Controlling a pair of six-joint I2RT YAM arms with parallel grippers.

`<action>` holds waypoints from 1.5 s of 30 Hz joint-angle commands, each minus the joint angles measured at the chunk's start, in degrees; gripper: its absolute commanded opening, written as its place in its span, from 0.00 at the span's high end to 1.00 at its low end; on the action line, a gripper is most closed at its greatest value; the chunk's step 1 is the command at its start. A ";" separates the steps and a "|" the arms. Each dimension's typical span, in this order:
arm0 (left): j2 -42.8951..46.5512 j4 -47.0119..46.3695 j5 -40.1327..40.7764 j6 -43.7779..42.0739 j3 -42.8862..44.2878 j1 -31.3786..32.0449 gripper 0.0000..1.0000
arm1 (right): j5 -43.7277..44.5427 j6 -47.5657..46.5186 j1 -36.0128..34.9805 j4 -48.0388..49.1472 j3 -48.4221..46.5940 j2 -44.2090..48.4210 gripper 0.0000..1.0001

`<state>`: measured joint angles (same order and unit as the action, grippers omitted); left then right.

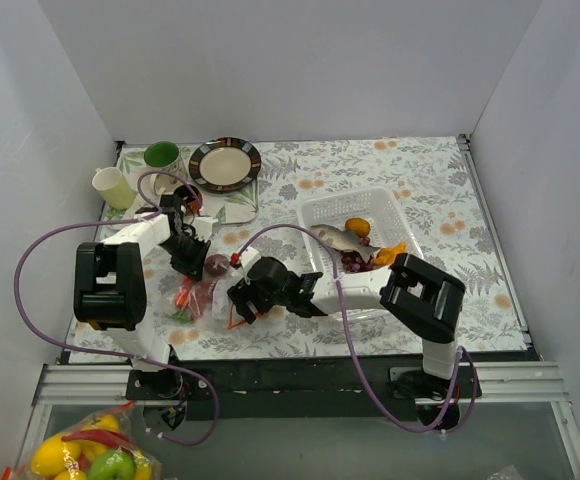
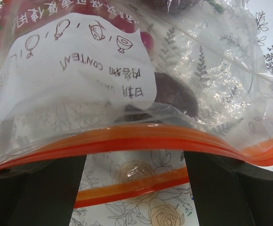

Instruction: Open the zip-top bag and remove the fake food

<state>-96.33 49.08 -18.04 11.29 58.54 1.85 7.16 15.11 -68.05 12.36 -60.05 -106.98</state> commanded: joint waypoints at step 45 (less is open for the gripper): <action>-2.54 7.69 -5.94 3.39 14.84 -0.09 1.00 | 15.85 -6.68 -5.42 -2.58 9.43 23.82 0.86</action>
<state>-98.89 55.09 -19.14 12.82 68.66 1.83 17.45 5.65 -73.56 17.54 -52.16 -89.01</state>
